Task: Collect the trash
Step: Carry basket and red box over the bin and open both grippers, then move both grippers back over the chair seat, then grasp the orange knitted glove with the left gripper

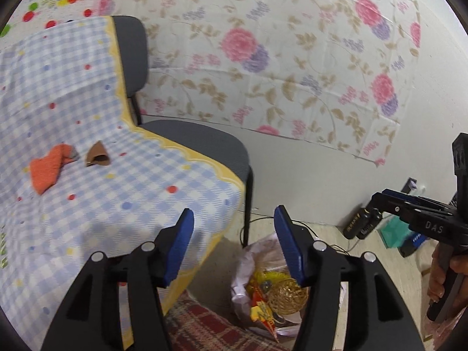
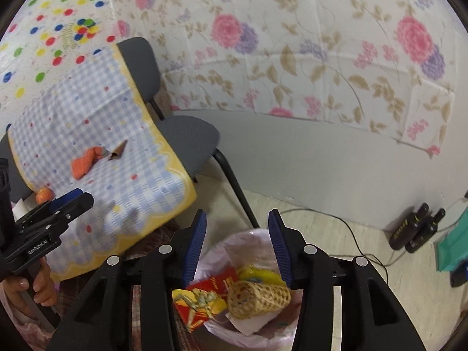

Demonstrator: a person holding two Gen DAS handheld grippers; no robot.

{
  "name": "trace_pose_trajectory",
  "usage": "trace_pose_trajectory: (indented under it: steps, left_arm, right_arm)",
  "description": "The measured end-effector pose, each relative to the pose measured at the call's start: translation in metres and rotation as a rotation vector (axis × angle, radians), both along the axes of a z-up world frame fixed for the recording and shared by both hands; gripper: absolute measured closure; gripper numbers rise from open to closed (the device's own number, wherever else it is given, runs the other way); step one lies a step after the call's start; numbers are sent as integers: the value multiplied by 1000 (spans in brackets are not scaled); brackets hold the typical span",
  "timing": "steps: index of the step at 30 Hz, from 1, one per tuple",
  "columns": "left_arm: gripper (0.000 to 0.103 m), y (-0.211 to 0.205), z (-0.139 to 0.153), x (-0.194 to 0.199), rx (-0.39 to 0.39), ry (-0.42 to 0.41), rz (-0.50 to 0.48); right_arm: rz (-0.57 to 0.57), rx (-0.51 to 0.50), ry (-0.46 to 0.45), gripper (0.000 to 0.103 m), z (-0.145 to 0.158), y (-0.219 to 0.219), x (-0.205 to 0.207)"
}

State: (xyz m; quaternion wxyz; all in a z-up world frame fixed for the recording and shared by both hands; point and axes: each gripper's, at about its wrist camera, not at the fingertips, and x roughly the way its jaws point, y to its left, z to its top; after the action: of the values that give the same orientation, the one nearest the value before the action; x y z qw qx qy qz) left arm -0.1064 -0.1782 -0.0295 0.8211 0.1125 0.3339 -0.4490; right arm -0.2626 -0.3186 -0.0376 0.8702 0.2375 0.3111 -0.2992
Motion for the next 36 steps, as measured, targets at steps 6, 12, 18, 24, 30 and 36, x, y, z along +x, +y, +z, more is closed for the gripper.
trace_pose_trajectory:
  steps: [6, 12, 18, 24, 30, 36]
  left_arm:
    - [43, 30, 10, 20, 2, -49, 108]
    - [39, 64, 11, 53, 29, -98, 237]
    - [35, 96, 11, 96, 48, -106, 370]
    - [29, 122, 14, 138, 61, -126, 478]
    - [28, 128, 1, 180, 104, -100, 537]
    - [27, 111, -17, 227, 166, -65, 567]
  right_arm:
    - [101, -52, -16, 57, 15, 16, 45]
    - [189, -92, -22, 57, 21, 27, 100]
    - [259, -115, -32, 57, 20, 35, 156]
    - [319, -100, -51, 57, 17, 37, 205]
    - [344, -92, -62, 54, 17, 31, 252]
    - [371, -64, -49, 52, 7, 22, 301]
